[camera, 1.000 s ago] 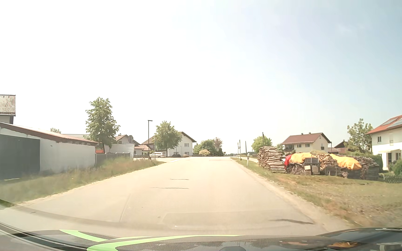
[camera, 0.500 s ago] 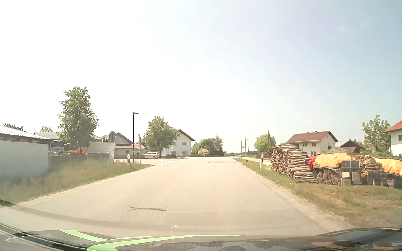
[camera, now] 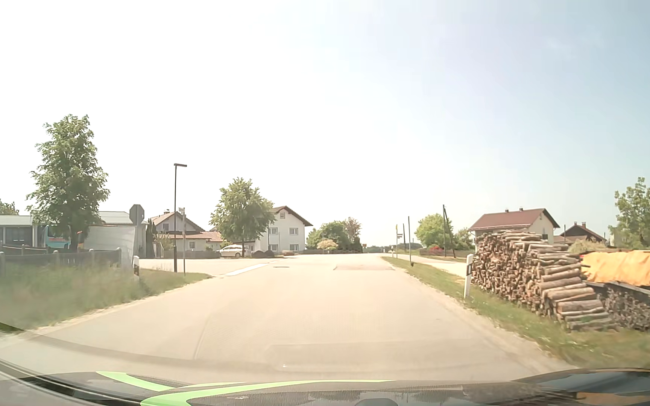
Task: Follow the waypoints while adhering to traffic rules and regulations
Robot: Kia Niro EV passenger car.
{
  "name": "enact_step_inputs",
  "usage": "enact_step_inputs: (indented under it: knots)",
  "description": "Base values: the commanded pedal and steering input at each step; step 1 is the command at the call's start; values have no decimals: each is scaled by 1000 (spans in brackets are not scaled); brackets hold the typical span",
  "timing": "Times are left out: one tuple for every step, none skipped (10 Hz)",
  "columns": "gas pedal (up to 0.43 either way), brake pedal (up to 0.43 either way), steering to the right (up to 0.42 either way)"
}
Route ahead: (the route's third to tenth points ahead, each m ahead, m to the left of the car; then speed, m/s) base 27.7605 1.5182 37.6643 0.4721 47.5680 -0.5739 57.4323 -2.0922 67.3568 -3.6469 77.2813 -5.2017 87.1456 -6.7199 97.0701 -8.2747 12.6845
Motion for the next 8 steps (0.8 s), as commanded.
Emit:
enact_step_inputs:
  knots:
    - [138,0,-1]
    - [130,0,-1]
    - [130,0,0]
    - [130,0,1]
    - [130,0,2]
    - [130,0,2]
    - [130,0,2]
    - [130,0,2]
